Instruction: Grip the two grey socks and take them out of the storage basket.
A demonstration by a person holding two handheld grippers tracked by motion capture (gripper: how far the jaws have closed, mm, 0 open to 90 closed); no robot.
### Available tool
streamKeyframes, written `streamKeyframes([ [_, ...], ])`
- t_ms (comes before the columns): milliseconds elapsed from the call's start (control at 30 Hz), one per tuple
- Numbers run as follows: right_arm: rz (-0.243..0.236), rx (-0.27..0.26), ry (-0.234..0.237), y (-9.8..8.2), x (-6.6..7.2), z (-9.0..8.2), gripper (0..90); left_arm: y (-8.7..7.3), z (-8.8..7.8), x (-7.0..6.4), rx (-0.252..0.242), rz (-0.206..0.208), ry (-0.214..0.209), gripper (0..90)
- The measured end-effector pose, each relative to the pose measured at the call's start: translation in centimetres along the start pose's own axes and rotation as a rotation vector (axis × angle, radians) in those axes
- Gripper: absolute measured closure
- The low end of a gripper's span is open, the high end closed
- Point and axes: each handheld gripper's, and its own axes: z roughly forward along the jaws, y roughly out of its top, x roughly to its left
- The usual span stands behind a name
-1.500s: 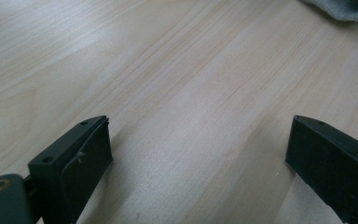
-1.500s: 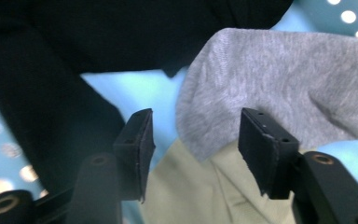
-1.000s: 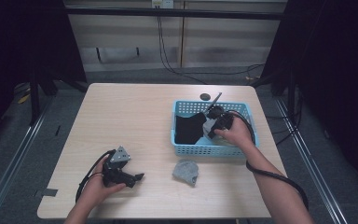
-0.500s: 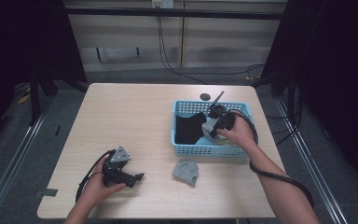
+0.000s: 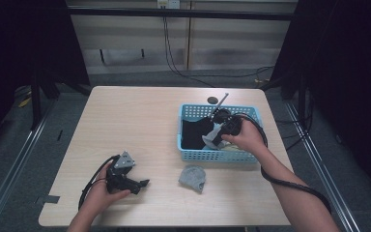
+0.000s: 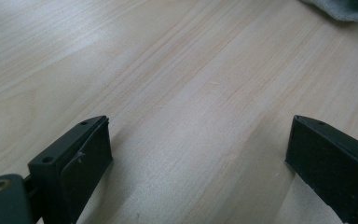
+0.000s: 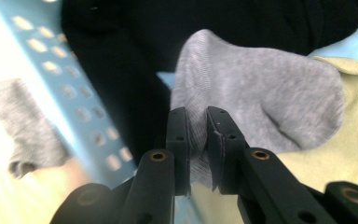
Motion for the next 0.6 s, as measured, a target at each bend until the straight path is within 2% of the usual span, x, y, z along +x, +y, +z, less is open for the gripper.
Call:
streamKeyframes([
  [133, 0.053, -0.002, -0.021, -0.1, -1.4, 1.2, 76.3, 0.0, 0.0, 0.0, 0.001, -0.001, 0.0, 6.1],
  [233, 0.059, -0.018, -0.059, -0.1, -2.2, 1.9, 68.2, 0.0, 0.0, 0.0, 0.0, 0.0, 0.0, 6.1],
  [267, 0.064, -0.016, -0.062, -0.2, -2.5, 2.1, 67.4, 0.0, 0.0, 0.0, 0.001, -0.001, 0.0, 6.1],
  [333, 0.079, -0.019, -0.065, -0.2, -2.9, 2.3, 59.1, 0.0, 0.0, 0.0, 0.001, -0.002, 0.0, 6.1],
  [467, 0.085, -0.015, -0.074, -0.1, -2.9, 2.8, 45.6, 0.0, 0.0, 0.0, 0.001, -0.001, 0.0, 6.1],
  [600, 0.066, 0.008, -0.06, -0.1, -2.3, 3.6, 44.1, 0.0, 0.0, 0.0, 0.001, -0.002, 0.0, 6.1],
])
